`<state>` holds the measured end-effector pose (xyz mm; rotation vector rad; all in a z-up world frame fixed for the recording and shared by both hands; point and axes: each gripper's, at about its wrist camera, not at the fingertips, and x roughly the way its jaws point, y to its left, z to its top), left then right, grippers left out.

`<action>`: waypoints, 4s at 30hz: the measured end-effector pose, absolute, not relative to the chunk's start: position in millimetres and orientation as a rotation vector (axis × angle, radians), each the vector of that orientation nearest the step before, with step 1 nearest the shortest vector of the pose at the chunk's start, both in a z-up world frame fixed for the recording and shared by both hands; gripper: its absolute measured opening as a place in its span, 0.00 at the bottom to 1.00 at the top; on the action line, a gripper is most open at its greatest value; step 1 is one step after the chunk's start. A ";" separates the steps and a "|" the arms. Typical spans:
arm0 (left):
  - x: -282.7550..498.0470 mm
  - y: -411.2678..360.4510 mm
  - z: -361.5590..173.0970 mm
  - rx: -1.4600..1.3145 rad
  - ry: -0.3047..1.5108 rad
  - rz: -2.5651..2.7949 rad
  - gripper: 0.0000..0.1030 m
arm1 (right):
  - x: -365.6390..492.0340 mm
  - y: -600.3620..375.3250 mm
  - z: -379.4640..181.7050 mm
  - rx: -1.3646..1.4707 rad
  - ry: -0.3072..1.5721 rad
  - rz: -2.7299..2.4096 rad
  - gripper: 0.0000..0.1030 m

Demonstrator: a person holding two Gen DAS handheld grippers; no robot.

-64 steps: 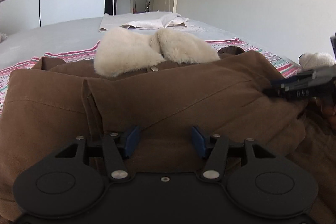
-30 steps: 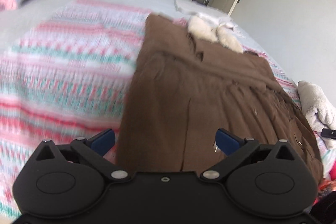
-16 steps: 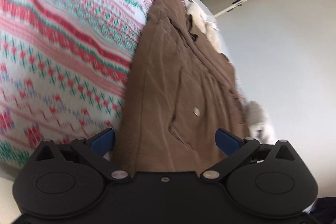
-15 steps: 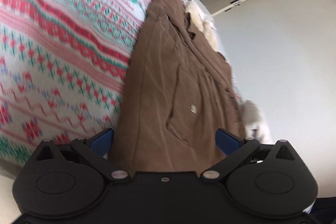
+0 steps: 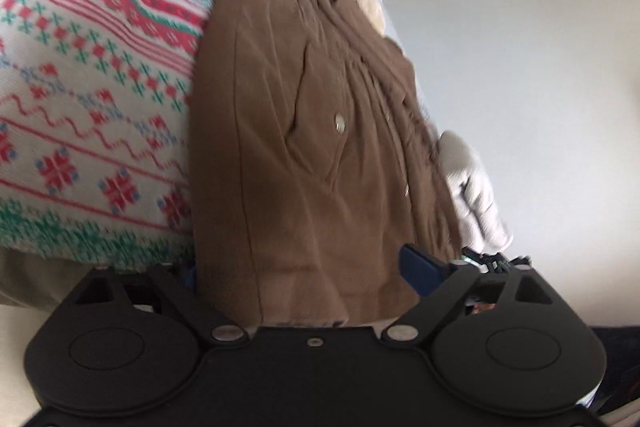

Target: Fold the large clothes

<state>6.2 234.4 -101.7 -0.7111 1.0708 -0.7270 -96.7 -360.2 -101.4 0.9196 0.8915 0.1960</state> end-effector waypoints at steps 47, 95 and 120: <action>237.4 179.7 42.5 -0.845 0.403 -0.568 0.21 | 84.7 -393.2 32.5 0.909 0.253 0.131 0.14; 403.8 124.3 -49.9 -0.248 0.665 -0.180 0.23 | 308.2 -401.4 -49.8 0.427 0.664 -0.107 0.41; 484.8 23.9 -17.8 0.203 0.052 0.091 0.12 | 383.9 -303.5 -20.0 -0.199 0.120 -0.570 0.09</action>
